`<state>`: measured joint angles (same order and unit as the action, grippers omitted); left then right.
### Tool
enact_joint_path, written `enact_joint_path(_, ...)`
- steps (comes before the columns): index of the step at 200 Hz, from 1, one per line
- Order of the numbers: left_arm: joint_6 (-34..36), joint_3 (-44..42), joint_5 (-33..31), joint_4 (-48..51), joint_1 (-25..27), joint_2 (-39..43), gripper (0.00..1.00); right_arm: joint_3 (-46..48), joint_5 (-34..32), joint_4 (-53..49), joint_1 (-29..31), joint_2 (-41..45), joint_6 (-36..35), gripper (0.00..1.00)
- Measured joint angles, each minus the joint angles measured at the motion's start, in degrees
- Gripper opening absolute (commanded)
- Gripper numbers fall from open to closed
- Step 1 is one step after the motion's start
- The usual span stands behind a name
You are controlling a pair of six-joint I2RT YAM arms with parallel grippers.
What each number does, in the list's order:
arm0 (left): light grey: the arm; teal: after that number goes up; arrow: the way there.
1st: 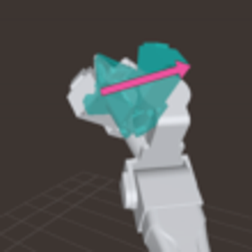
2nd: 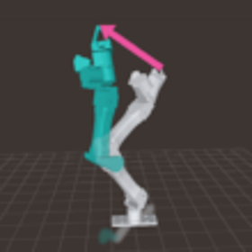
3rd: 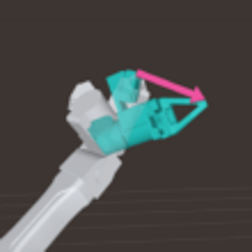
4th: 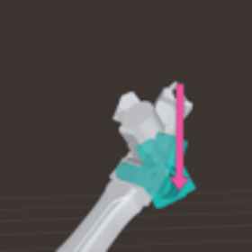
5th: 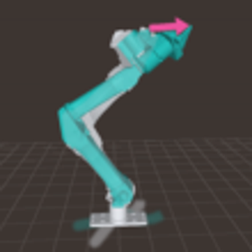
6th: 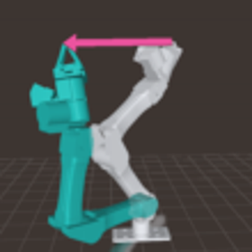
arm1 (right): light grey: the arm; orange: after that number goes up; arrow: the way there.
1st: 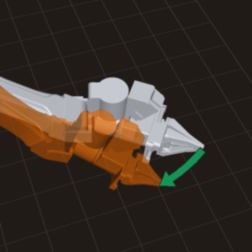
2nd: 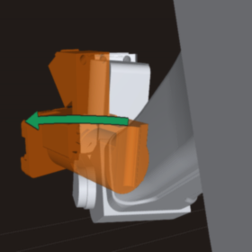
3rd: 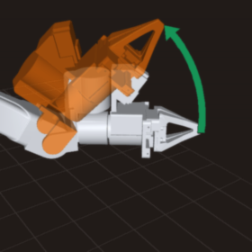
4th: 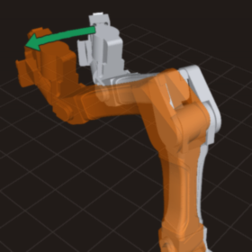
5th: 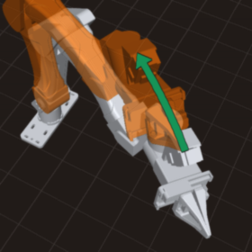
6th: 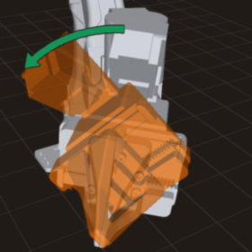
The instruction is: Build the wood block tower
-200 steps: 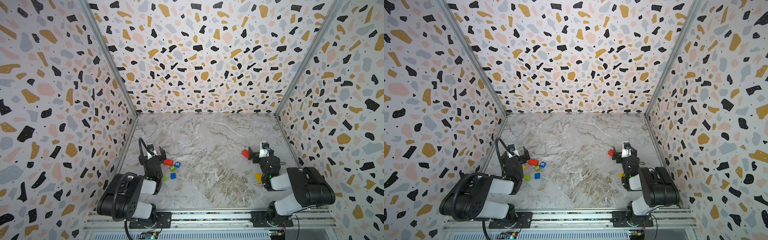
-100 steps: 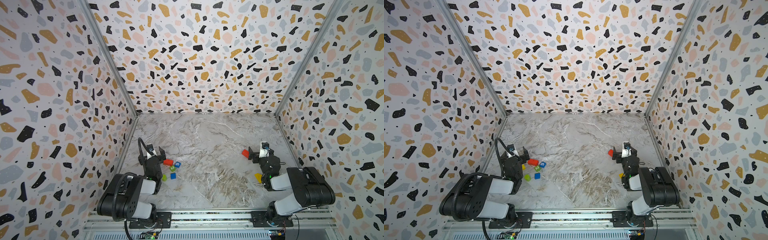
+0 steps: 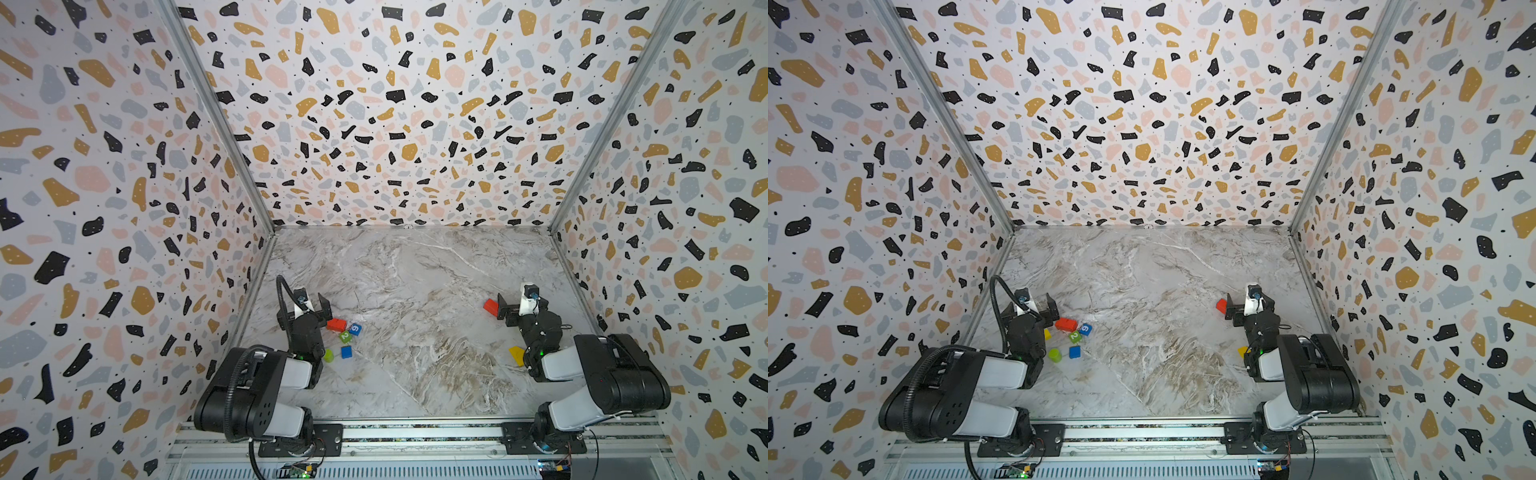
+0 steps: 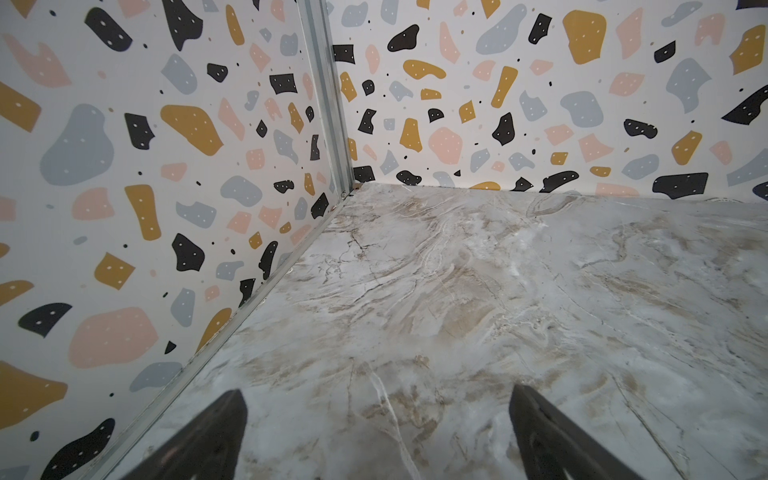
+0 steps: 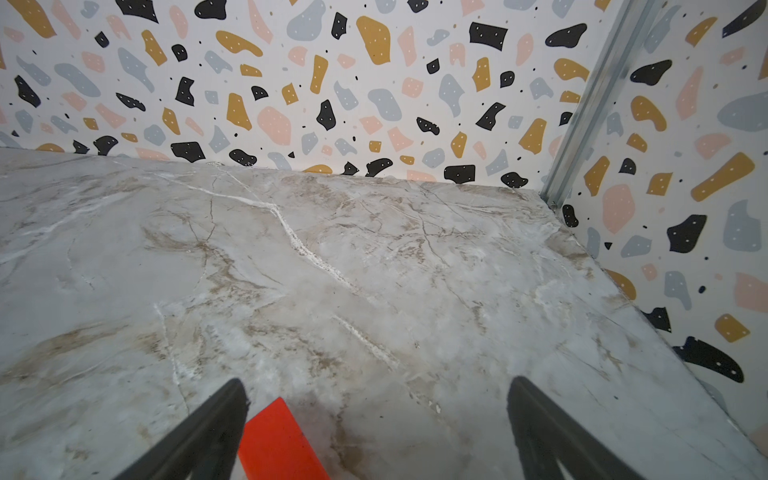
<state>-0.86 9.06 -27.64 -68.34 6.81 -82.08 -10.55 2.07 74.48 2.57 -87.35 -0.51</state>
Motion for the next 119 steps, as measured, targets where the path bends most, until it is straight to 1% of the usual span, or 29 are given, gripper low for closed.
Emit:
enact_joint_path(63,0.0,0.0,0.4,0.3,-0.1,0.0,1.0,0.0,-0.3,-0.4,0.5,0.0,0.0,0.99)
enact_joint_path(79,-0.3,0.0,0.0,0.4,-0.1,0.1,1.0,0.1,-1.7,0.1,0.6,0.0,0.3,0.99)
enact_joint_path(92,-1.2,0.6,-1.4,2.9,-0.1,1.3,1.0,0.9,-3.6,0.5,0.6,1.0,0.9,0.99)
enact_joint_path(119,-1.8,4.4,-2.3,9.4,-0.1,4.6,1.0,2.1,-6.5,-1.2,1.2,7.1,1.3,0.99)
